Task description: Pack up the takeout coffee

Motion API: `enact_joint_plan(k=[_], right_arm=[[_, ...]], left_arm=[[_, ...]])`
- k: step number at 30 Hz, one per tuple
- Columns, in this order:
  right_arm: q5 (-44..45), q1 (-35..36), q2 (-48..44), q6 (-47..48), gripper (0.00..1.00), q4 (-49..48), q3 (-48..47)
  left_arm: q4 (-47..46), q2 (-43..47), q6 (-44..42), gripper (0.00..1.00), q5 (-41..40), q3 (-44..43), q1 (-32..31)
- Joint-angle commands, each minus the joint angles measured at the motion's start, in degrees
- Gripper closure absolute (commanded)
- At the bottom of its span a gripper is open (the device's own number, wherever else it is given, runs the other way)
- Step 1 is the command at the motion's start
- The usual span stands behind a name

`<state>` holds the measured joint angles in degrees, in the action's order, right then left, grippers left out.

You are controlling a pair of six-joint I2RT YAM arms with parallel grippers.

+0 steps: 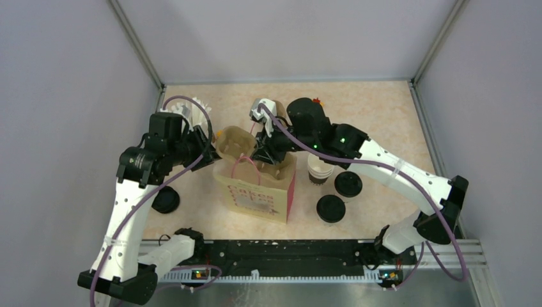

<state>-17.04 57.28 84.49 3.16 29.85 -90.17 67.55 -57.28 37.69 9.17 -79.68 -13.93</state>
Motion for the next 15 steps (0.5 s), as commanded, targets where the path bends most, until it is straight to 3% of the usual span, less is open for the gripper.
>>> enact_joint_plan(k=[1, 15], right_arm=[[0.1, 0.7, -2.4, -1.5, 0.76, -6.7, -0.2], [0.7, 0.7, -5.4, -1.2, 0.77, -8.4, 7.9]], left_arm=[[-0.7, 0.2, -1.0, 0.59, -0.6, -0.1, 0.3], [-2.5, 1.5, -1.0, 0.64, 1.0, 2.7, 0.3]])
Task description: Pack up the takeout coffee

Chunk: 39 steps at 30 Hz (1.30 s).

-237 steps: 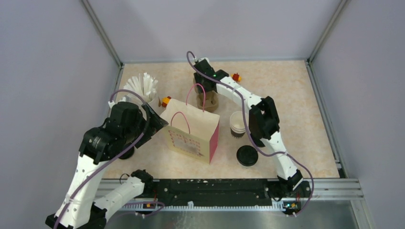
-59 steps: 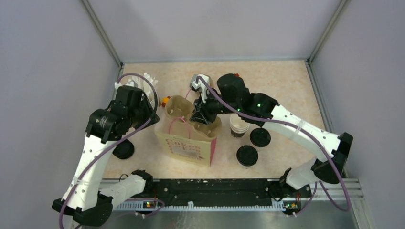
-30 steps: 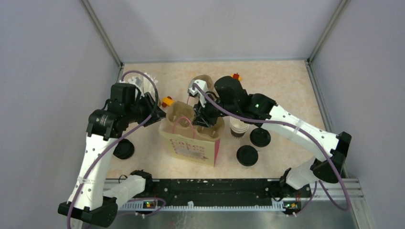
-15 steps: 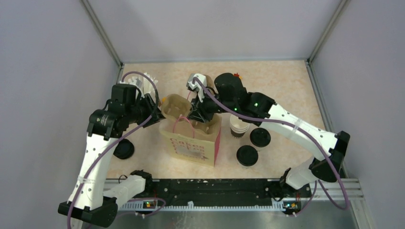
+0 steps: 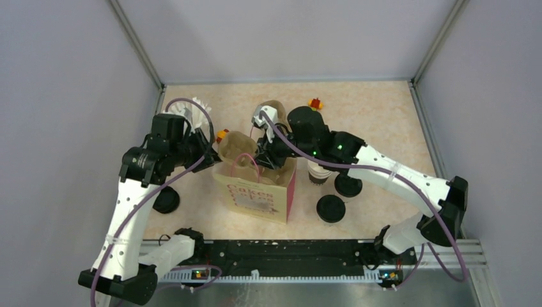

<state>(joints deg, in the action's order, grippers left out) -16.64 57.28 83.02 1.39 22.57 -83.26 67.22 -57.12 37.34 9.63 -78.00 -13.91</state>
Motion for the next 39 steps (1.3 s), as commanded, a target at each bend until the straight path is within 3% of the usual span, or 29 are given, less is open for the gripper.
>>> enact_joint_plan(k=[1, 8, 15, 20, 39], right_arm=[[0.6, 0.7, -4.1, 0.8, 0.77, -0.4, 1.3], [1.8, 0.7, -4.9, 2.4, 0.77, 2.6, 2.1], [1.3, 0.7, -3.1, 3.2, 0.76, 4.6, 1.5], [0.9, 0.8, -1.3, 4.0, 0.76, 6.3, 0.1], [6.1, 2.4, 2.3, 8.8, 0.76, 13.6, -2.5]], left_arm=[[-2.2, 1.5, -0.6, 0.64, 0.4, 1.1, 0.3], [-1.7, 1.6, -0.2, 0.64, -0.8, -0.3, 0.3], [-0.6, 1.1, 1.4, 0.49, -5.7, -5.4, 0.3], [-0.2, 1.3, 1.7, 0.43, -6.3, -4.8, 0.3], [-3.6, 2.7, 2.0, 0.42, -2.3, 1.0, 0.3]])
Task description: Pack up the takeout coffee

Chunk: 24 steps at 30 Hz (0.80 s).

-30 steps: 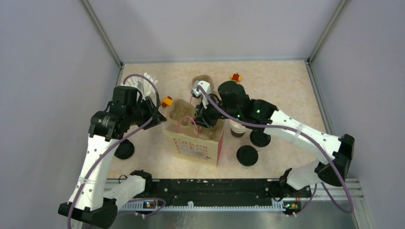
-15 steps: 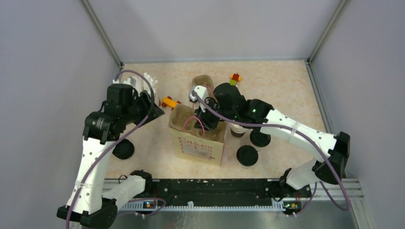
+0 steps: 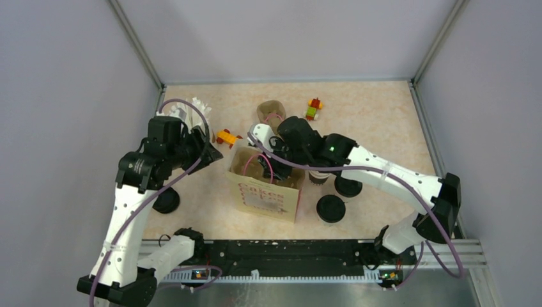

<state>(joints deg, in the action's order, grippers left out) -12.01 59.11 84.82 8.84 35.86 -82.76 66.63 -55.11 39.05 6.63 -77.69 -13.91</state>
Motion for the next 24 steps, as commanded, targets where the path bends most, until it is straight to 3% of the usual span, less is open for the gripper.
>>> enact_joint_plan(k=[1, 14, 24], right_arm=[[1.7, 0.6, 0.7, 1.4, 0.76, 0.4, -3.1], [2.8, 0.6, 2.7, -0.4, 0.72, -0.8, -0.6], [4.8, 0.6, 2.9, -1.1, 0.51, -0.4, -2.8]], left_arm=[[-3.1, 0.7, 0.3, 0.42, 0.9, 0.8, 0.3], [-3.2, 1.3, -0.4, 0.38, -0.1, 2.4, 0.3], [-2.5, 3.0, -1.7, 0.29, -1.6, 2.3, 0.3]])
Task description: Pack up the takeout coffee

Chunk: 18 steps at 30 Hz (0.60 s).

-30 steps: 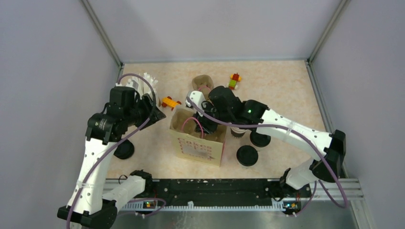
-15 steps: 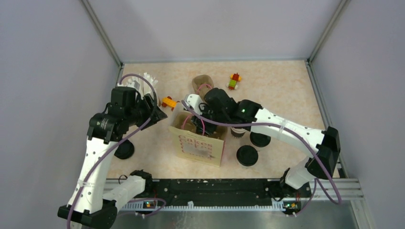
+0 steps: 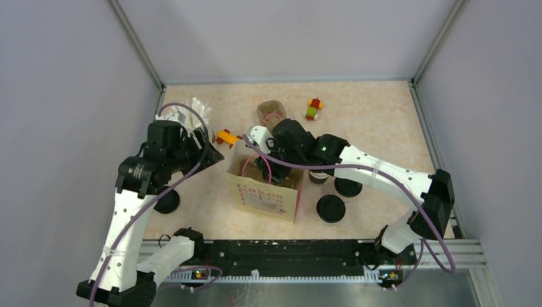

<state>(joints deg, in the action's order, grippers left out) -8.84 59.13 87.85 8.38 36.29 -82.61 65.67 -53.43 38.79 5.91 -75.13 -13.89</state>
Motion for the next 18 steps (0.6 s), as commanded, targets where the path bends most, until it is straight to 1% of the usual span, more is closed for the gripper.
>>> enact_joint_plan(k=[1, 5, 10, 15, 18], right_arm=[[1.8, 0.6, -0.1, -0.7, 0.49, -0.6, -3.6], [1.8, 0.6, -0.5, -1.9, 0.45, 0.3, -6.1], [1.9, 0.5, -1.4, -3.6, 0.45, 1.4, -10.1], [1.3, 0.6, -2.0, -6.4, 0.45, 0.7, -14.1], [1.1, 0.6, -2.3, -7.9, 0.44, -0.4, -16.8]], left_arm=[[-1.5, 1.2, -1.9, 0.28, -0.9, -0.6, 0.3], [-1.1, 0.9, -3.5, 0.25, -1.1, -2.2, 0.3], [-0.3, 0.2, -5.3, 0.20, -0.4, -4.2, 0.3], [0.5, 0.2, -7.0, 0.12, 1.4, -5.1, 0.3], [1.5, 0.5, -7.2, 0.04, 2.5, -5.5, 0.3]])
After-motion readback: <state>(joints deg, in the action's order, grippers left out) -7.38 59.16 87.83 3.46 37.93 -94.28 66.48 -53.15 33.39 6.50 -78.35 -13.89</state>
